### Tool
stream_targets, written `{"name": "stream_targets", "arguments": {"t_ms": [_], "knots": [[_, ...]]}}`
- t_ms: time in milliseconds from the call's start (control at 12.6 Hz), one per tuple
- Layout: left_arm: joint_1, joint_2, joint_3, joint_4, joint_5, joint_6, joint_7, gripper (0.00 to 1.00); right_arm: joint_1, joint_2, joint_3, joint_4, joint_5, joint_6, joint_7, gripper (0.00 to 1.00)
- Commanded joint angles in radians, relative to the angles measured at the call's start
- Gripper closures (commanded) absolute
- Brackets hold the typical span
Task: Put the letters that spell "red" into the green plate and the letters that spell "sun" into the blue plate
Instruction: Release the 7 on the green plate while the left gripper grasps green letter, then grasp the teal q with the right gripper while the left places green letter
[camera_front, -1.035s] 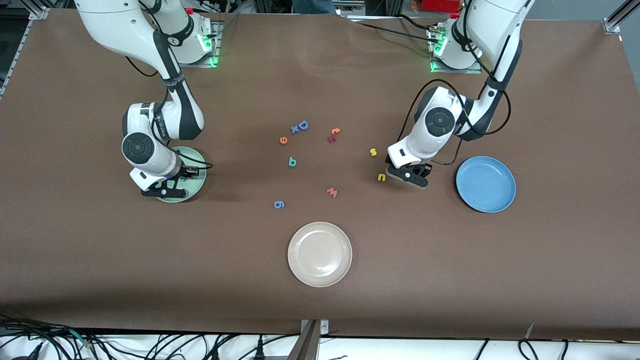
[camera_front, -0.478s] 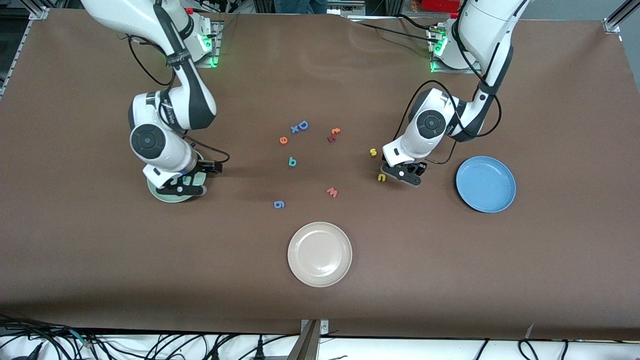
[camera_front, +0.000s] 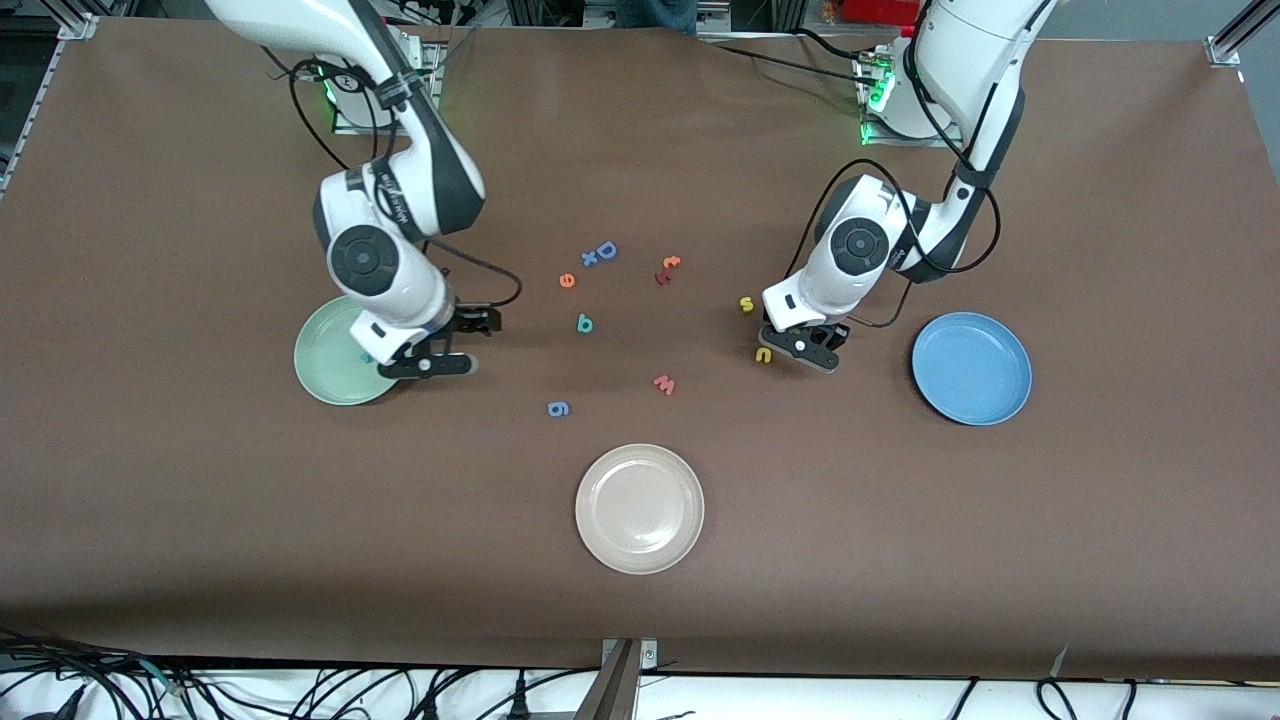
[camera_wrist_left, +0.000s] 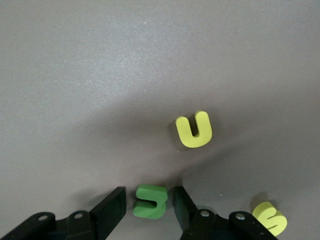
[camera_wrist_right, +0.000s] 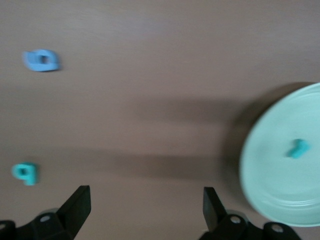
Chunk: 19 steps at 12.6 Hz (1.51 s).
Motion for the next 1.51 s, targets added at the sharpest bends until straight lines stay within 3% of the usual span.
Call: {"name": "stream_targets", "arguments": {"t_ms": [0,398,716,796,876,1433], "knots": [[-0.013,0.034,0.013,0.008,-0.010,0.003,0.008,0.61,0.030,0.053,0.022,0.077,0.014,-0.005,0.107,0.01],[-0.012,0.033,0.036,0.025,-0.011,0.003,0.011,0.77,0.149,0.148,0.022,0.167,0.009,0.065,0.321,0.01],[-0.005,-0.025,0.121,0.049,-0.011,-0.028,0.116,0.83,0.208,0.197,0.022,0.159,0.012,0.104,0.427,0.24],[-0.001,-0.044,0.145,0.066,-0.011,-0.068,0.167,0.83,0.217,0.209,0.022,0.159,0.012,0.105,0.438,0.39],[0.002,-0.061,0.179,0.071,-0.013,-0.100,0.226,0.83,0.231,0.217,0.020,0.156,0.011,0.118,0.455,0.45],[0.108,-0.142,0.397,0.072,-0.024,-0.204,0.691,0.83,0.283,0.252,0.014,0.127,-0.006,0.184,0.564,0.45]]}}
